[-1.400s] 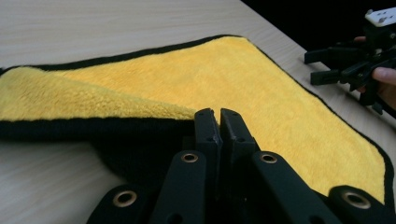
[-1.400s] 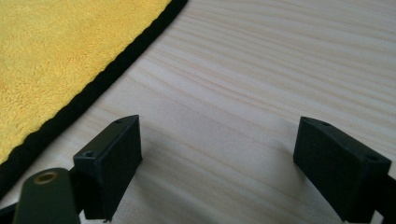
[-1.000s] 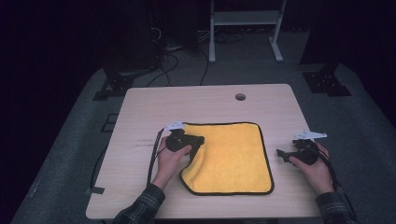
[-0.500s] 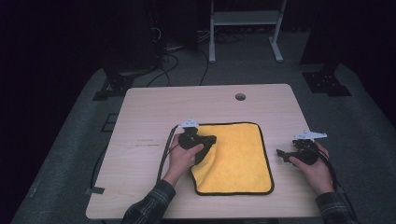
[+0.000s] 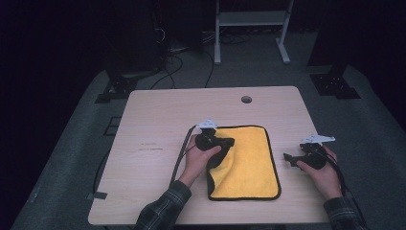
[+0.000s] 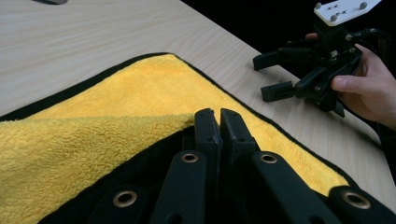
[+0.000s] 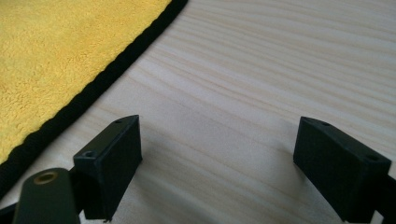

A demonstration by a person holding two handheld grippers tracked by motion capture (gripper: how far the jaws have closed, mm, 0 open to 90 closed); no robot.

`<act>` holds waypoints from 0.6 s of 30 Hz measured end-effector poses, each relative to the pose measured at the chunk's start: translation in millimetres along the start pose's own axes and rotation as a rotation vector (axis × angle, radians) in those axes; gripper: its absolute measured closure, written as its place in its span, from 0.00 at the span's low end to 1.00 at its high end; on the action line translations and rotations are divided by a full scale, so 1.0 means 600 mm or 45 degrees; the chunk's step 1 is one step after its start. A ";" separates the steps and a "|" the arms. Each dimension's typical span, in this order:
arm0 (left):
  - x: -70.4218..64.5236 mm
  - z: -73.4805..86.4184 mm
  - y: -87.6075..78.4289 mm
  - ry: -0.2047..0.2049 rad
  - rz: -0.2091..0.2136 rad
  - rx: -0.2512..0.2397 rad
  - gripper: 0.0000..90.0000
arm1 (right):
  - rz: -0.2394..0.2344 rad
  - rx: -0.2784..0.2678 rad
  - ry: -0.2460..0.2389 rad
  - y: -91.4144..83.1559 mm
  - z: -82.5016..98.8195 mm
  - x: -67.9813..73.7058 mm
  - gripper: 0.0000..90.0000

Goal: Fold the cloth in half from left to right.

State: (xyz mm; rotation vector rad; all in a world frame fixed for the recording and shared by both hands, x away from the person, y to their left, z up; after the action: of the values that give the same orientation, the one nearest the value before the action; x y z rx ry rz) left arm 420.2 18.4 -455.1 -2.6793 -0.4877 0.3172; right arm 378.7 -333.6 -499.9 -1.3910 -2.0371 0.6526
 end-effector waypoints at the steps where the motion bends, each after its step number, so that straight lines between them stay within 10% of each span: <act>1: -0.001 -0.003 0.004 -0.002 0.009 -0.003 0.96 | 0.000 0.000 0.000 0.000 0.000 0.000 0.16; 18: -0.021 -0.027 0.075 -0.002 0.093 -0.003 0.96 | 0.000 0.000 0.000 0.000 0.000 0.000 0.16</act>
State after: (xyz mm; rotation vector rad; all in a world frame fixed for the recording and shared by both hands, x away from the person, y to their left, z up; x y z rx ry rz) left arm 426.2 -30.8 -457.7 -2.7039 -0.3914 0.3393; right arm 378.7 -333.6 -499.9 -1.3908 -2.0371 0.6525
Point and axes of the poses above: each handheld gripper's, and its own axes: y roughly forward along the jaws, z roughly out of its underside, x roughly to its left, the point moved 2 cm from there along y, roughly forward along the jaws, and after that the axes turned 14 degrees about y, right-handed, at the moved point
